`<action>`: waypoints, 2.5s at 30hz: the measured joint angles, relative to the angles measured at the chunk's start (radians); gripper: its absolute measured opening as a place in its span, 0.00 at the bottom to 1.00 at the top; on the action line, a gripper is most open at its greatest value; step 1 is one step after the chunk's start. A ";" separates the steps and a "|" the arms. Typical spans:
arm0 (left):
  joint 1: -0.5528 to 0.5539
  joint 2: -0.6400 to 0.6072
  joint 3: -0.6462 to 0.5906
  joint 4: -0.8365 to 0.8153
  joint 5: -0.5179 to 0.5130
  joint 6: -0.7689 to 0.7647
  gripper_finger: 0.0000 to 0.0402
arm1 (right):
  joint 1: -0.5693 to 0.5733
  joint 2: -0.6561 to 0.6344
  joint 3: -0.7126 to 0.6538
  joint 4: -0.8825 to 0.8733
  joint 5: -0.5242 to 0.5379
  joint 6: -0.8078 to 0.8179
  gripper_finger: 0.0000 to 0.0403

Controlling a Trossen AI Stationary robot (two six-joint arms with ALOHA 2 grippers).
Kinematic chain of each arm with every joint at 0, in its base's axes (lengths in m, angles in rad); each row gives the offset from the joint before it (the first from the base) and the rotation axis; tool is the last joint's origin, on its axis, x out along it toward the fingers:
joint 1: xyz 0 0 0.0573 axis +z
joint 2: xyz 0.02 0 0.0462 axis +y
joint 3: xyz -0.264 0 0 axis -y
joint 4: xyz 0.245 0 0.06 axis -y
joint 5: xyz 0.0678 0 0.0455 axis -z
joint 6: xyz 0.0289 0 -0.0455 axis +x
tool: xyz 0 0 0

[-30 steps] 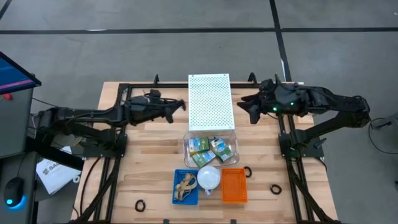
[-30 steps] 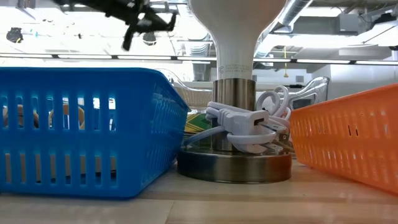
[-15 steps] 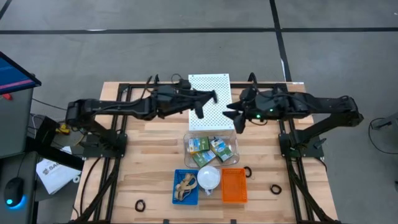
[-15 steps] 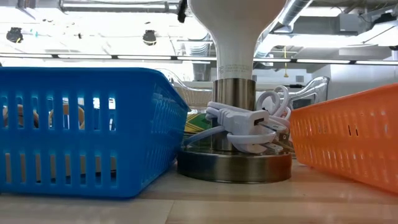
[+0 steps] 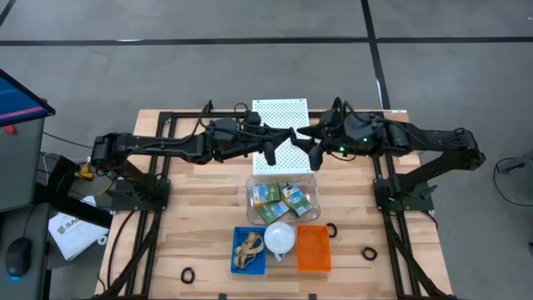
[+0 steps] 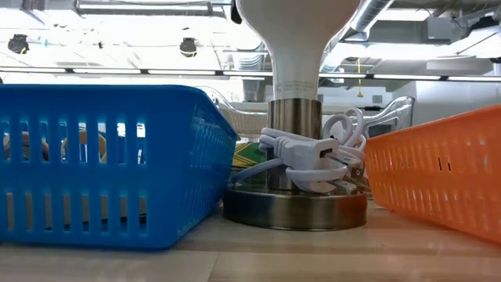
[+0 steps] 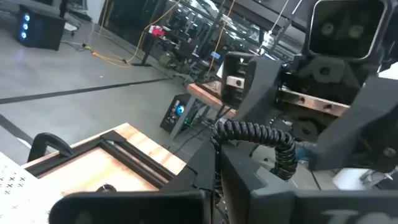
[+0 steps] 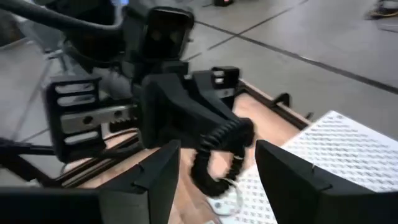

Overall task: Pick & Place Office Desk Supplies
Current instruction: Put the black spring keychain into the orange bin

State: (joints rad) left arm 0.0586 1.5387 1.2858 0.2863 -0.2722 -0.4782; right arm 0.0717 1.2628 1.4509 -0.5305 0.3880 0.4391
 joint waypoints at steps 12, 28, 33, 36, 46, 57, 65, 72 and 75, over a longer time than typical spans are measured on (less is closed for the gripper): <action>0.000 0.000 0.000 -0.006 0.000 0.000 0.01 | -0.006 0.032 0.000 0.017 -0.022 0.002 0.31; 0.001 0.000 -0.001 -0.022 0.140 -0.034 0.15 | -0.007 -0.022 -0.001 -0.114 0.115 0.040 0.01; -0.006 -0.015 -0.002 -0.047 0.265 -0.046 0.26 | -0.011 -0.060 0.000 -0.213 0.180 0.090 0.01; -0.006 -0.046 -0.003 -0.092 0.309 -0.035 0.31 | -0.014 -0.083 -0.001 -0.324 0.175 0.142 0.01; 0.041 -0.258 -0.001 -0.303 0.099 0.107 0.39 | 0.280 -0.119 -0.001 -0.650 -0.039 0.579 0.01; 0.127 -0.352 -0.003 -0.386 0.051 0.135 0.39 | 0.692 -0.112 -0.318 -0.330 -0.036 1.174 0.01; 0.105 -0.334 -0.003 -0.442 0.057 0.135 0.40 | 0.781 -0.037 -0.519 0.089 0.113 1.414 0.01; 0.103 -0.334 -0.003 -0.476 0.059 0.135 0.40 | 0.722 0.109 -0.521 0.085 0.057 1.491 0.01; 0.103 -0.335 -0.003 -0.487 0.059 0.164 0.40 | 0.687 0.164 -0.521 0.122 0.032 1.491 0.01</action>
State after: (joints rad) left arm 0.1612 1.2041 1.2827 -0.2009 -0.2132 -0.3146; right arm 0.7588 1.4270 0.9298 -0.4086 0.4198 1.9305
